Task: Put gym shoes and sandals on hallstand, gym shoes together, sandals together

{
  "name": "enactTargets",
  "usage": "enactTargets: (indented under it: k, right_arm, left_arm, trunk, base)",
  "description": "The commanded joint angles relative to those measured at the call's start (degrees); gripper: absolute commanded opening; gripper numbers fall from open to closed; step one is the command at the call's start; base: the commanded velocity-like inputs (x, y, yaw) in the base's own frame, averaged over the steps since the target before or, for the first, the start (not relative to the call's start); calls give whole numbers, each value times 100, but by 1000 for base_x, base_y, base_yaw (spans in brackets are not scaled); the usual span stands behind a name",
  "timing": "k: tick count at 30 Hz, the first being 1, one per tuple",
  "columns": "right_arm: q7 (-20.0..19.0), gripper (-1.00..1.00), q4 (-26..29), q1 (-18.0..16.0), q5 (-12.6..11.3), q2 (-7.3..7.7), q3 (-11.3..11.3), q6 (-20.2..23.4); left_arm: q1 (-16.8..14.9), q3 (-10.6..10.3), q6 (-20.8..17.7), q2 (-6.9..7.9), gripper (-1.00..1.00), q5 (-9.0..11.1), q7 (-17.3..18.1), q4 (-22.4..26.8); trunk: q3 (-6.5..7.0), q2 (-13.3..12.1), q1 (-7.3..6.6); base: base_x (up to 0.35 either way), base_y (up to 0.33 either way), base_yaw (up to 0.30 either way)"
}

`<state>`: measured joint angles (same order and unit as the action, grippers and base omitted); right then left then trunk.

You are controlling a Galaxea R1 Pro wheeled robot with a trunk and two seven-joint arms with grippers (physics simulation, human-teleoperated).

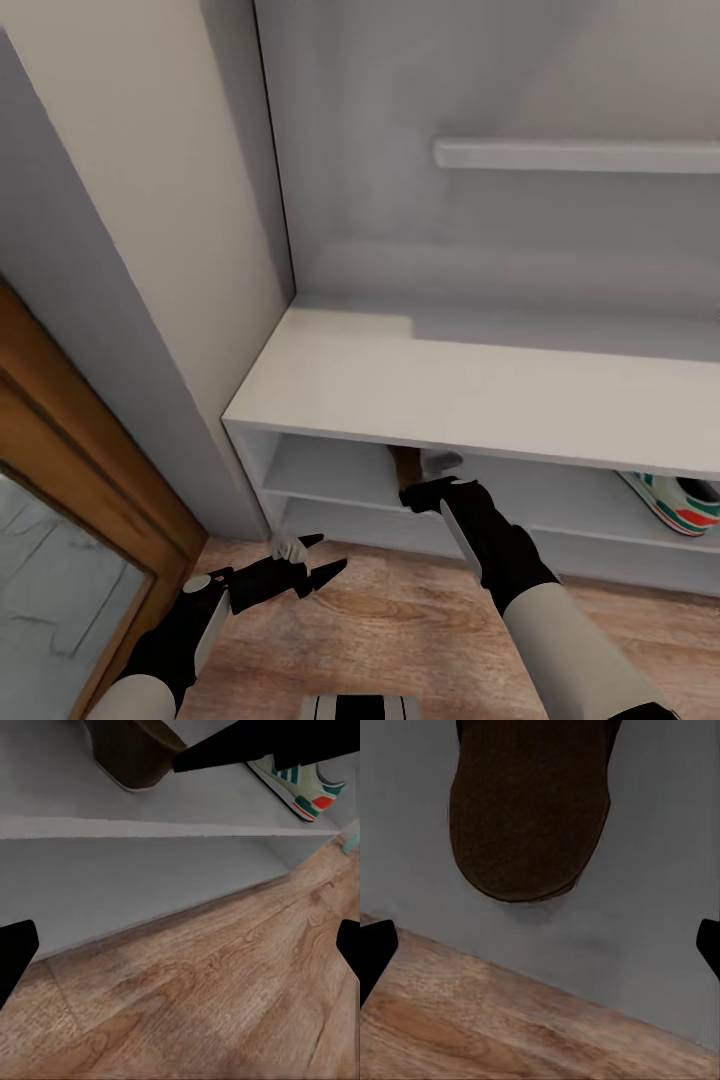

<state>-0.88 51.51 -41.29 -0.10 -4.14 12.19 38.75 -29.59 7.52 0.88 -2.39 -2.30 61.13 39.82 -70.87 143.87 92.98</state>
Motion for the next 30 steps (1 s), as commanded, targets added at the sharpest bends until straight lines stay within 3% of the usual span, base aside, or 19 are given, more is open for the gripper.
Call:
enactTargets:
  k: [1,30]
  right_arm:
    - [-9,100,4,-2,1,1,2,28]
    - [-9,100,-1,6,1,5,2,28]
  left_arm:
    - [-3,30,9,-7,100,-25,30,0]
    - [-3,30,9,-7,100,-25,30,0]
  trunk:
    - [-4,2,-4]
    - [-4,2,-4]
  base:
    - [-314,0,0]
    - [-308,0,0]
